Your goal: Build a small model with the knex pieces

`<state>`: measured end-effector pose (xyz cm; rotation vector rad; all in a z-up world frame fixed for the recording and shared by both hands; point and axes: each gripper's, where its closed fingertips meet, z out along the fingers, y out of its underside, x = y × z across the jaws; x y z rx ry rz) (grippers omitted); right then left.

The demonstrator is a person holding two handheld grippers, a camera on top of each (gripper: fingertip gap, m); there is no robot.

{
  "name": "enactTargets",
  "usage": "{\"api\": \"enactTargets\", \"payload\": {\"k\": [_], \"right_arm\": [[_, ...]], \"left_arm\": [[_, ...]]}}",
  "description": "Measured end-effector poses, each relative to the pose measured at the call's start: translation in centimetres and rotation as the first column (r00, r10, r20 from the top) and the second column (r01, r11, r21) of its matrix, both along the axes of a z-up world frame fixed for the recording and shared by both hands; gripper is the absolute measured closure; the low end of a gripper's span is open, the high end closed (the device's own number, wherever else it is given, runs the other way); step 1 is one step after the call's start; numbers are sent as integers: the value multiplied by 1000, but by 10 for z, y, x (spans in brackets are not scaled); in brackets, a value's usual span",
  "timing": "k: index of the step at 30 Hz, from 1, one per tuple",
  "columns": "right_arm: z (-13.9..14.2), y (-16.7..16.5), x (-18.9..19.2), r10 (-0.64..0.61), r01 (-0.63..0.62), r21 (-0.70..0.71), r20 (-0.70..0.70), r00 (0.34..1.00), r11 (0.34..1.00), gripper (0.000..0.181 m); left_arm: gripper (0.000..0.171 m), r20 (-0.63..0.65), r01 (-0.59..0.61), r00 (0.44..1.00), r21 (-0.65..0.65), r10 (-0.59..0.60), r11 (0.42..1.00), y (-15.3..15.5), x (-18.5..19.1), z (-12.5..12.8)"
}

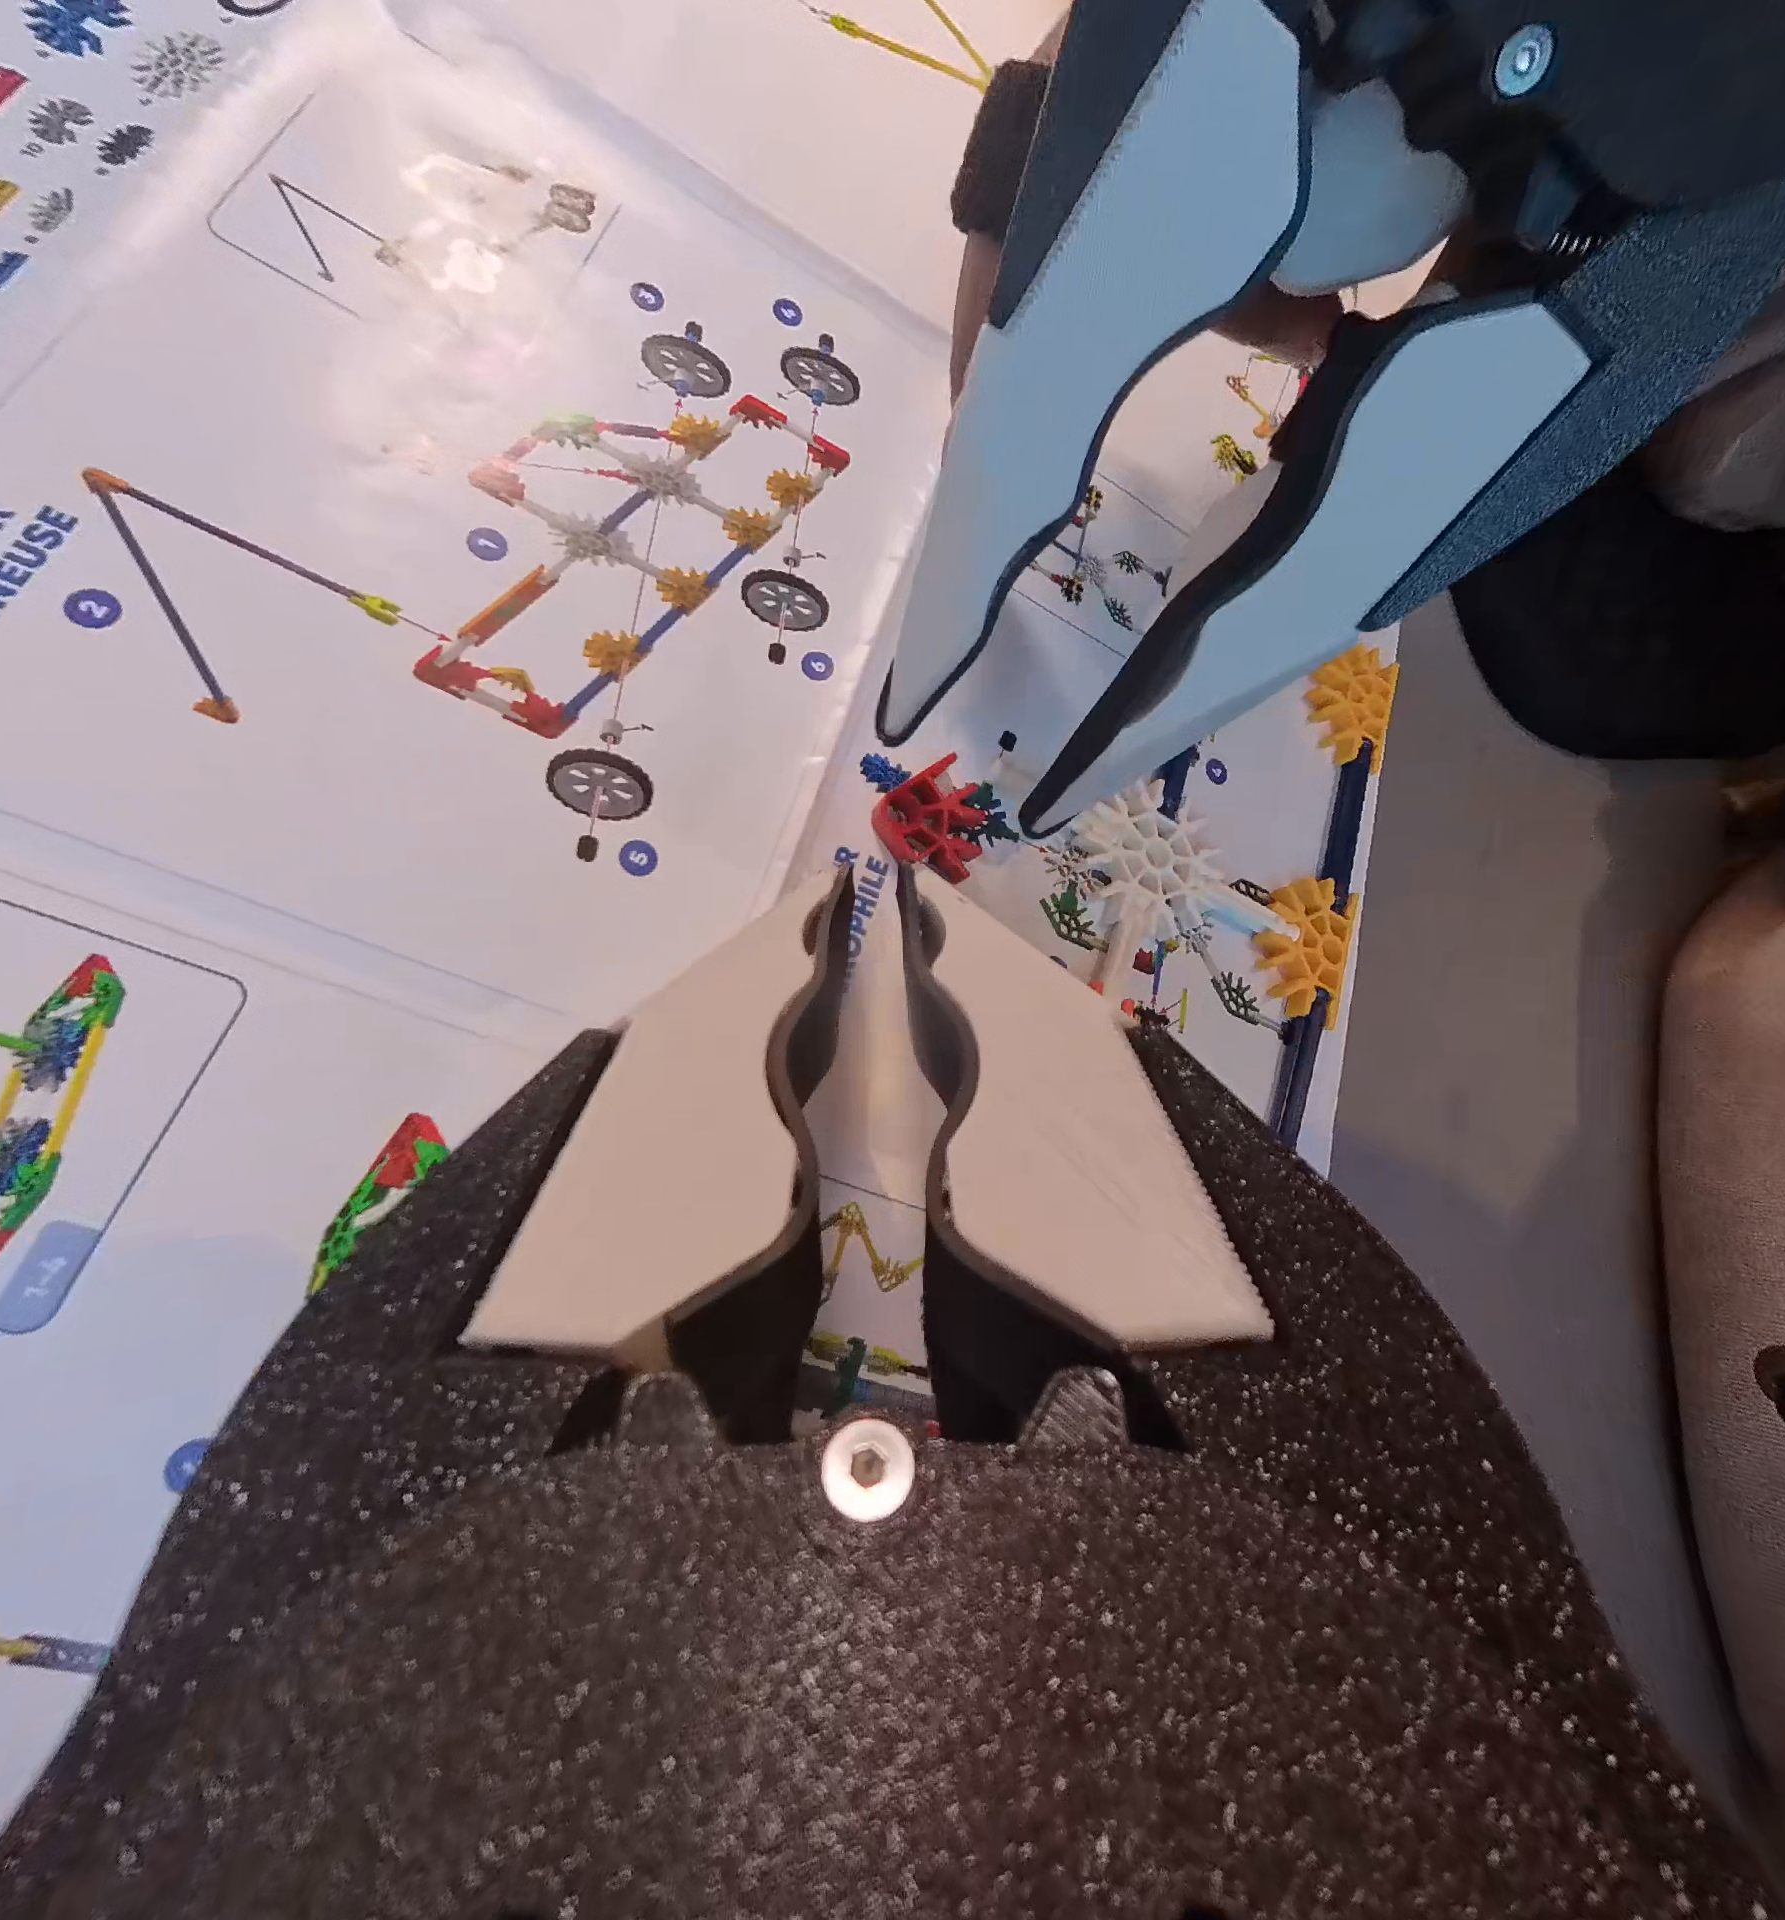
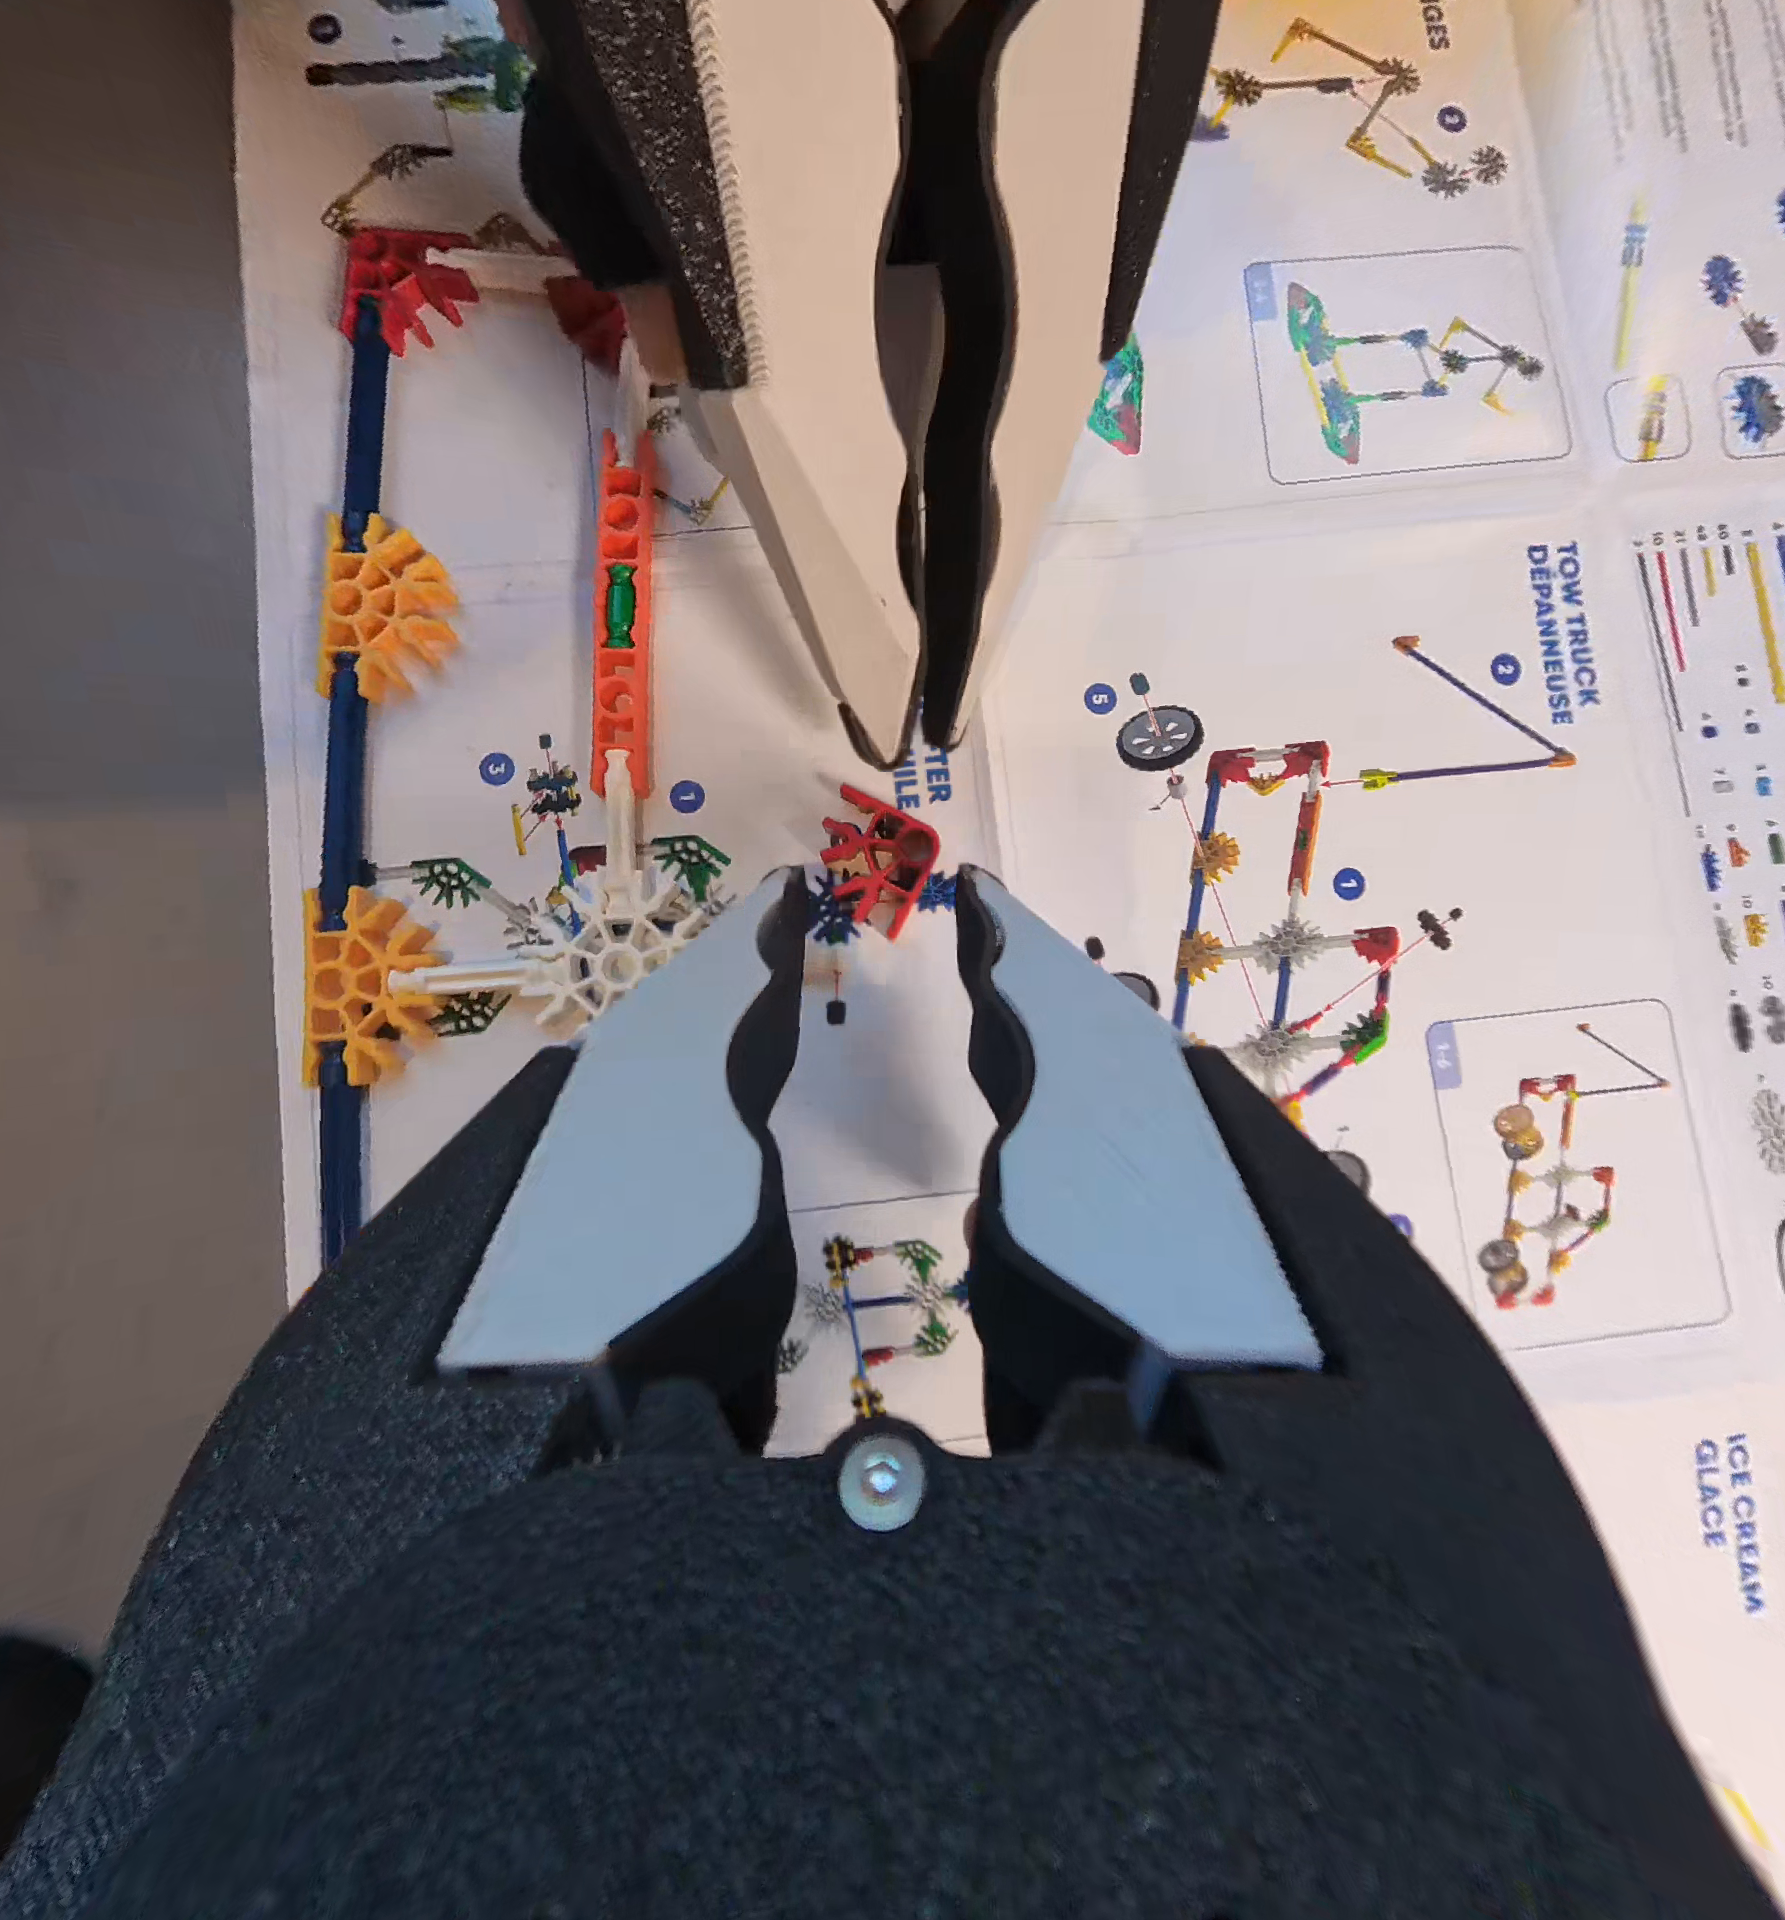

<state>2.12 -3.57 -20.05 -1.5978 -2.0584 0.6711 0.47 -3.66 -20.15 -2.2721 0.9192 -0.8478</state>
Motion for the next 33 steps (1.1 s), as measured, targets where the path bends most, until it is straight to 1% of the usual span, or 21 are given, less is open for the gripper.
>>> {"api": "enactTargets", "payload": {"k": [2, 4, 8, 11, 14, 17, 19, 21, 22, 24, 26, 28, 30, 31, 32, 33], "right_arm": [[-5, 1, -2, -25, 25, 6, 4, 1000, 1000, 161], [-5, 6, 0, -7, 7, 6, 10, 1000, 1000, 168], [-6, 16, 13, 74, -74, -7, 72, 995, 997, 168], [-5, 21, 17, 87, -86, -20, 78, 993, 996, 168], [-5, 24, 22, 74, -73, -11, 68, 995, 997, 163], [2, 25, 26, 35, -35, -5, 28, 999, 999, 162], [8, 25, 29, 0, 0, -5, -5, 1000, 1000, 162], [13, 18, 32, -20, 20, -13, -26, 999, 1000, 162], [14, 12, 34, -23, 22, -19, -28, 999, 1000, 162], [14, -6, 41, -16, 15, -45, -25, 1000, 999, 161], [9, -25, 50, 10, -10, -72, -4, 1000, 997, 160], [2, -36, 58, 20, -18, -61, 22, 1000, 998, 160], [-9, -38, 64, 1, 1, -35, 55, 998, 999, 161], [-10, -37, 64, -8, 9, -36, 45, 999, 999, 164], [-9, -36, 64, -24, 25, -46, 33, 999, 999, 172], [-9, -33, 65, -35, 37, -50, 31, 999, 998, 175]], "left_arm": [[165, -15, 22, 1000, 6, -22, 1000, -4, 4, -3], [165, -24, 51, 998, 16, -51, 999, -8, 9, -3], [165, -33, 107, 994, 39, -105, 994, -17, 20, -3], [162, -68, 138, 989, 57, -134, 989, -20, 17, -3], [156, -85, 211, 975, 62, -206, 975, -33, 10, 4], [148, -106, 303, 949, 29, -298, 953, -53, 2, 6], [144, -174, 334, 930, 35, -324, 942, -59, -2, 0], [148, -255, 353, 908, 42, -331, 935, -61, -4, -8], [157, -273, 360, 902, 49, -334, 932, -62, -3, -8], [164, -305, 359, 894, 45, -329, 932, -64, -3, -9], [164, -319, 351, 893, 55, -317, 935, -64, -3, -10], [164, -323, 350, 894, 72, -310, 934, -63, -3, -10], [164, -319, 352, 897, 95, -306, 931, -62, -1, -9], [165, -316, 354, 898, 107, -306, 929, -62, 0, -8], [165, -314, 357, 899, 122, -305, 926, -61, 0, -7], [165, -313, 357, 900, 134, -302, 924, -60, 1, -6]]}}
